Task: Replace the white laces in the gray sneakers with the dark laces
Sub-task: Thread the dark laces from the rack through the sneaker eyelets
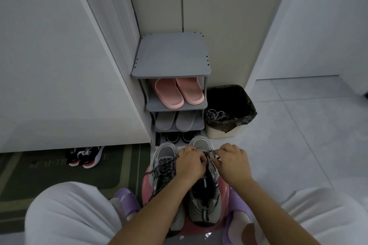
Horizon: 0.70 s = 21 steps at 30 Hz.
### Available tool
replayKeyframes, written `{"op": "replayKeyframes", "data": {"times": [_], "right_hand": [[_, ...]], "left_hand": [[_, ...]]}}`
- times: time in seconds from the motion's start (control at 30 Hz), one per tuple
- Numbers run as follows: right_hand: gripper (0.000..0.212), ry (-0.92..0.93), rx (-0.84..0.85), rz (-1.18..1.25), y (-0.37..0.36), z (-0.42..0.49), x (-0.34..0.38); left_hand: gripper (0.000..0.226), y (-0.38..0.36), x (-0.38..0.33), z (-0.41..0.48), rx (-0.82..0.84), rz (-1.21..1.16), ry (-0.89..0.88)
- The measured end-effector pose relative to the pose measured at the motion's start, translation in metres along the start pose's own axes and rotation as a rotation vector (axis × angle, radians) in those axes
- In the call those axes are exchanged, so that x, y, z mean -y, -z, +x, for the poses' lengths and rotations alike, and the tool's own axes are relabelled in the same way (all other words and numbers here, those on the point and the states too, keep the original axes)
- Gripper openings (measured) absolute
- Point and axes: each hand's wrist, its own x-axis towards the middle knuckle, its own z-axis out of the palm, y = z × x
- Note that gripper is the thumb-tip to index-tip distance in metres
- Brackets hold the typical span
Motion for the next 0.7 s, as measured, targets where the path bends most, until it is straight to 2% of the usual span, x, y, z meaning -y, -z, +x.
{"op": "replayKeyframes", "data": {"times": [0.07,0.13,0.2,0.4,0.53,0.7], "right_hand": [[0.020,-0.079,-0.125,0.097,-0.004,-0.014,0.005],[0.028,-0.184,-0.042,0.255,-0.011,-0.026,0.015],[0.031,-0.304,0.120,0.381,-0.016,-0.034,0.023],[0.015,-0.497,0.030,0.562,-0.025,-0.038,0.029],[0.011,-0.552,0.027,0.583,-0.028,-0.039,0.033],[0.012,-0.559,0.038,0.637,-0.033,-0.039,0.030]], "left_hand": [[0.015,0.001,0.001,0.001,0.012,-0.020,0.006],[0.013,0.001,0.000,0.003,0.024,-0.062,0.025],[0.011,0.001,0.000,0.003,0.038,-0.116,0.057],[0.013,0.005,-0.003,0.001,0.036,-0.194,0.134],[0.017,0.015,0.001,-0.001,0.010,-0.191,0.121],[0.013,0.041,0.026,-0.007,-0.154,-0.137,0.104]]}}
